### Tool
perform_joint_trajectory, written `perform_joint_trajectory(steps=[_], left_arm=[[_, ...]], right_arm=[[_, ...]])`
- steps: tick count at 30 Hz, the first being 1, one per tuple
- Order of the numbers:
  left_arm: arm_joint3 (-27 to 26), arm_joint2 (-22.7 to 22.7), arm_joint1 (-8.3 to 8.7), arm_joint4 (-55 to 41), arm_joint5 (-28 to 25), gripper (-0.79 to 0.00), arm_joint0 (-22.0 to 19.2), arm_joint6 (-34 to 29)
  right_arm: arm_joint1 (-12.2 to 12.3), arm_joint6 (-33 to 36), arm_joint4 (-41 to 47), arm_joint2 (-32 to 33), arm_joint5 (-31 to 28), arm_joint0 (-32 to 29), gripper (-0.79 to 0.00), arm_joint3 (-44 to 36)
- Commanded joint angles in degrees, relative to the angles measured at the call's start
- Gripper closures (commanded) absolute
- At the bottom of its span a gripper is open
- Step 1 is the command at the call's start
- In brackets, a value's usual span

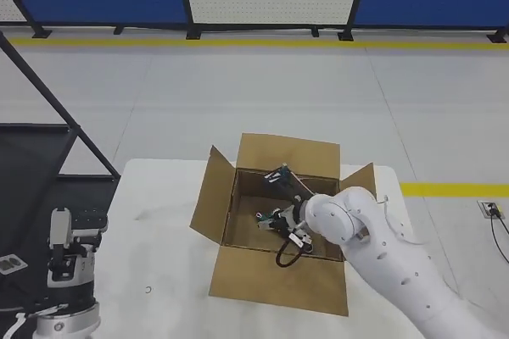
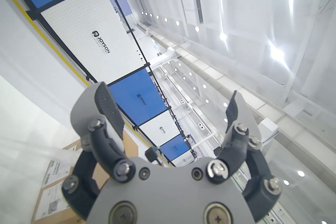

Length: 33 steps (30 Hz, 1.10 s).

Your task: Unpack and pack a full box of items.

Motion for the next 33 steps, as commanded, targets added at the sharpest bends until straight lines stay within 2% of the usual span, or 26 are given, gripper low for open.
perform_joint_trajectory(steps=[1, 9, 13, 15, 17, 20, 21, 23, 29, 33], left_arm=[[0.2, -1.4, 0.09, -2.6, -0.3, -0.785, 0.3, -0.8], [0.4, -5.9, 0.41, -12.4, 0.4, -0.785, 1.6, -4.5], [-0.4, -6.4, 0.53, -13.3, 0.2, -0.785, 2.1, -5.6], [-1.0, -6.2, 0.55, -13.0, 0.1, -0.785, 2.4, -5.7], [-1.5, -5.8, 0.59, -12.3, 0.5, -0.785, 2.8, -5.9], [-1.5, -5.8, 0.59, -12.3, 0.5, -0.785, 2.8, -5.9], [-1.5, -5.8, 0.59, -12.3, 0.5, -0.785, 2.8, -5.9], [-1.5, -5.8, 0.59, -12.3, 0.5, -0.785, 2.8, -5.9], [-1.5, -5.8, 0.59, -12.3, 0.5, -0.785, 2.8, -5.9], [-1.5, -5.8, 0.59, -12.3, 0.5, -0.785, 2.8, -5.9]], right_arm=[[-1.2, 3.0, -1.5, -2.8, 0.8, 3.4, -0.785, 5.7], [-6.5, 3.2, -0.2, -10.1, 1.4, 10.3, -0.785, 20.8], [-8.9, 1.3, -0.2, -12.6, 0.7, 12.1, -0.767, 27.4], [-10.0, 0.0, -0.1, -13.4, 0.0, 12.7, -0.785, 30.6], [-10.9, -1.7, 0.1, -14.0, -0.9, 13.2, -0.736, 33.5], [-12.3, -4.0, 0.8, -14.5, -2.2, 13.6, -0.557, 37.4], [-12.7, -4.7, 0.8, -14.7, -2.6, 13.7, -0.536, 38.5], [-13.5, -5.7, 1.0, -15.0, -3.5, 13.9, -0.388, 40.6], [-15.6, -7.1, 1.6, -15.5, -5.7, 14.6, -0.351, 45.6], [-16.6, -7.5, 1.7, -15.6, -6.8, 15.1, -0.271, 47.9]])
